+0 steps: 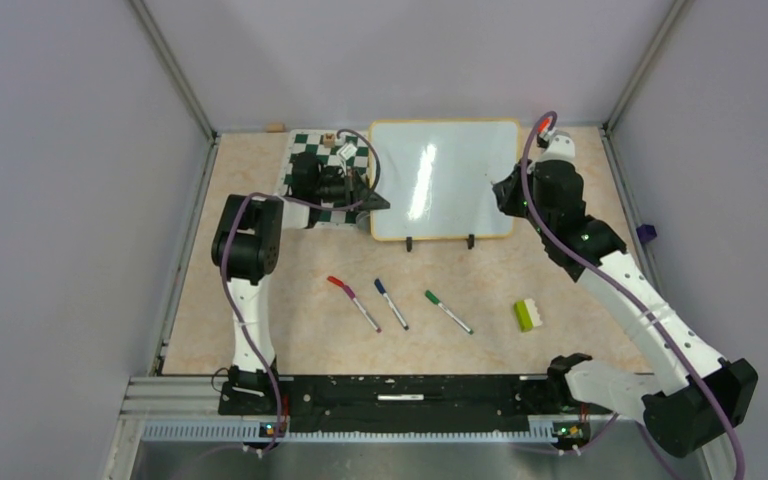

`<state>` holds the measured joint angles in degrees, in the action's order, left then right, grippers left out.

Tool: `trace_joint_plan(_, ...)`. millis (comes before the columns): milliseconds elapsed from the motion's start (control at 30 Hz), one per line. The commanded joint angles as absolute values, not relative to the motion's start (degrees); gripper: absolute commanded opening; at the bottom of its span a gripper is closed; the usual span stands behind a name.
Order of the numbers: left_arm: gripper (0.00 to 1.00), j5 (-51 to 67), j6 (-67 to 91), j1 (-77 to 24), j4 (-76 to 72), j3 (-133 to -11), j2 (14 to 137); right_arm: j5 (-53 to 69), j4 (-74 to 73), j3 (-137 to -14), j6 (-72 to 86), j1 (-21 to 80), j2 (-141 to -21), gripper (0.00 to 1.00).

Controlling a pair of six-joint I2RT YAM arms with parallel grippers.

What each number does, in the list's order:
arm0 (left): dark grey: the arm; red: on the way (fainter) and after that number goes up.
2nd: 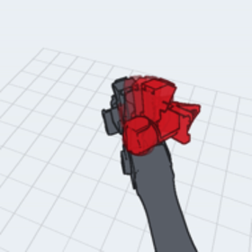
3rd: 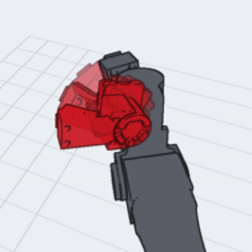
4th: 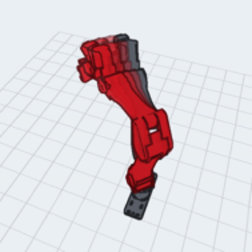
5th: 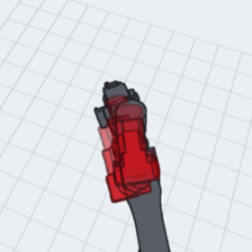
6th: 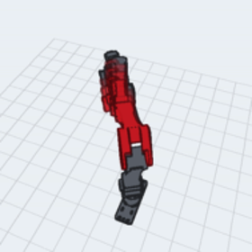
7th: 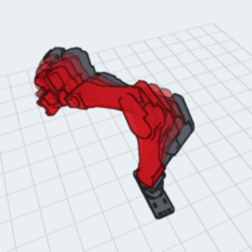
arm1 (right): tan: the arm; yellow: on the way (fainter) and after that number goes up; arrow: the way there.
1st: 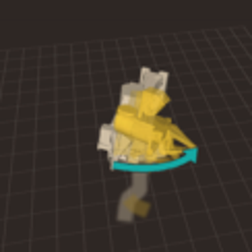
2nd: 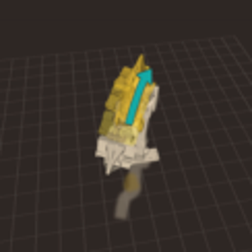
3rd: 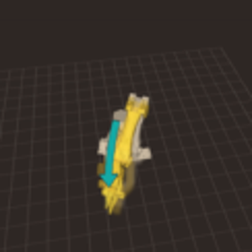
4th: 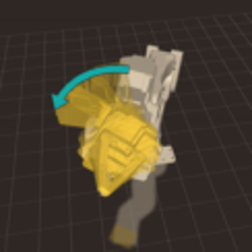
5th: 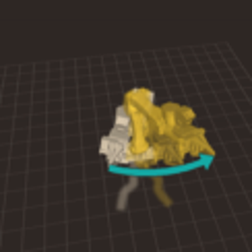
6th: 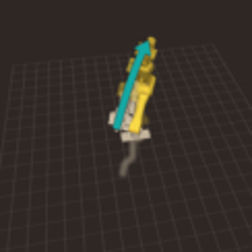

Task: Write a sentence on the whiteboard
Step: Move the whiteboard to the center of the board.

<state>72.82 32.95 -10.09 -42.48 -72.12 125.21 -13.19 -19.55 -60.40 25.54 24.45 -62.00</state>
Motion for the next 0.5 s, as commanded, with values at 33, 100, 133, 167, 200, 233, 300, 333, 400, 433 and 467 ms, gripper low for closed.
trace_joint_plan(33,0.00,73.38,35.54,-9.55,-49.02,-70.12,125.42,-12.73,-18.45,-60.50,24.68,23.43,-60.25,0.00)
trace_joint_plan(100,0.00,75.02,40.56,-9.50,-55.51,-68.96,125.60,-12.36,-18.53,-60.55,24.58,23.21,-60.08,0.00)
trace_joint_plan(133,0.00,76.06,44.56,-9.49,-60.60,-68.29,125.90,-12.19,-18.54,-60.60,24.51,23.13,-59.90,0.00)
trace_joint_plan(167,0.00,76.78,50.06,-9.49,-67.63,-67.39,126.26,-12.13,-18.54,-60.50,24.50,23.07,-59.67,0.00)
trace_joint_plan(200,0.00,77.16,56.15,-9.49,-75.36,-66.59,127.26,-12.06,-18.52,-60.48,24.49,23.03,-59.57,0.00)
trace_joint_plan(233,0.00,77.30,62.46,-9.49,-83.20,-65.91,128.29,-12.04,-18.50,-60.33,24.51,23.03,-59.29,0.00)
trace_joint_plan(300,0.00,77.60,72.01,-9.60,-92.57,-65.80,130.36,-12.00,-18.44,-60.05,24.59,23.07,-58.95,0.00)
trace_joint_plan(333,0.00,77.92,72.34,-9.77,-92.78,-65.45,130.59,-12.05,-18.38,-59.84,24.61,23.05,-58.92,0.00)
trace_joint_plan(400,0.00,78.06,70.93,-10.08,-92.81,-62.85,129.84,-12.01,-18.36,-59.40,24.66,23.03,-58.73,0.00)
trace_joint_plan(433,0.00,78.17,70.55,-10.18,-92.81,-62.12,129.38,-12.00,-18.35,-59.26,24.69,23.07,-58.63,0.00)
trace_joint_plan(467,0.00,78.45,70.42,-10.23,-92.81,-61.52,128.83,-12.03,-18.30,-59.04,24.73,23.04,-58.51,0.00)
